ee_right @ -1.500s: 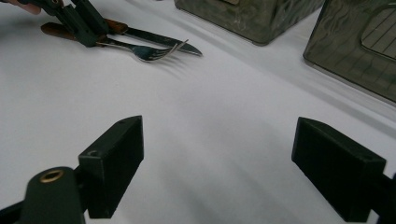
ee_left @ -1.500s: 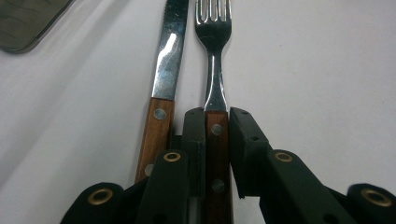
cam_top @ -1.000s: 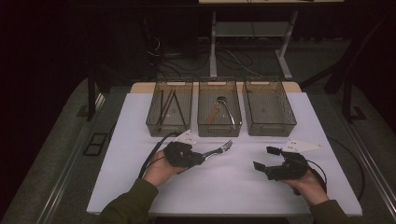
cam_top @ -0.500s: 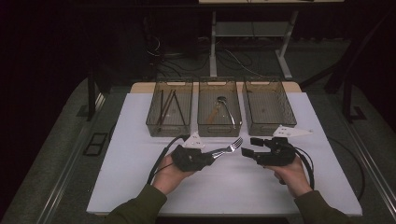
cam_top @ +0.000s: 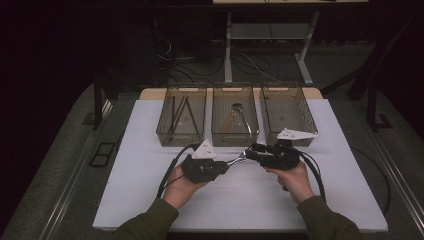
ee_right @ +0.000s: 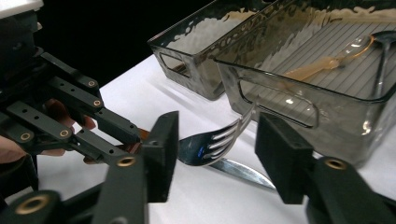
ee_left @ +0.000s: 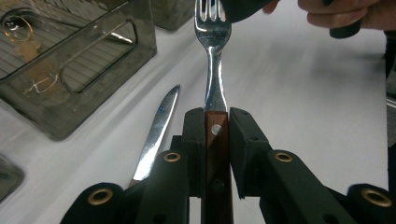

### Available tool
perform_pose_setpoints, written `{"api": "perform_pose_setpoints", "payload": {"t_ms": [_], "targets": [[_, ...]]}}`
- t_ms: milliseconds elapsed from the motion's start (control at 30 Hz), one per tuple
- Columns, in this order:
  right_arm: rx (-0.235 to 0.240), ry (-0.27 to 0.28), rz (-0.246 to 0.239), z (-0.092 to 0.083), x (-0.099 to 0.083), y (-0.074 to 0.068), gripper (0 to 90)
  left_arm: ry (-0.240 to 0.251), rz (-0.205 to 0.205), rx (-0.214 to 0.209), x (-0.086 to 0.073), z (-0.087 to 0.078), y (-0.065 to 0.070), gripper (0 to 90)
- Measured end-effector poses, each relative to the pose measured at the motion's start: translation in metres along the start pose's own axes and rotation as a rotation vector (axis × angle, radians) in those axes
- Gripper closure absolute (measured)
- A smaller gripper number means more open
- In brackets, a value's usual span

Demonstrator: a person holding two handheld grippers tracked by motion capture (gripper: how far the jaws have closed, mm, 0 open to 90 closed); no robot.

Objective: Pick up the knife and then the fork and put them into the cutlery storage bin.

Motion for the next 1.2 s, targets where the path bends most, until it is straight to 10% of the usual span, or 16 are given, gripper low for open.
{"api": "perform_pose_setpoints", "payload": {"t_ms": [700, 1200], "targets": [[0.079, 0.018, 0.086, 0.005, 0.011, -0.007, 82.2, -0.007, 0.012, 0.008, -0.001, 0.004, 0.001, 76.5], [0.083, 0.078, 0.007, -0.01, 0.024, -0.016, 86.7, 0.075, 0.023, -0.079, 0.002, 0.005, 0.011, 59.7]]}}
Point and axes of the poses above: each handheld gripper's, and its own axes: z roughly forward along the jaws, x roughly out of its top, y roughly to its right, the point moved 10 cm from there along z, roughly forward along the jaws, and after that the axes turned 11 degrees about z, right-handed, at the moved point
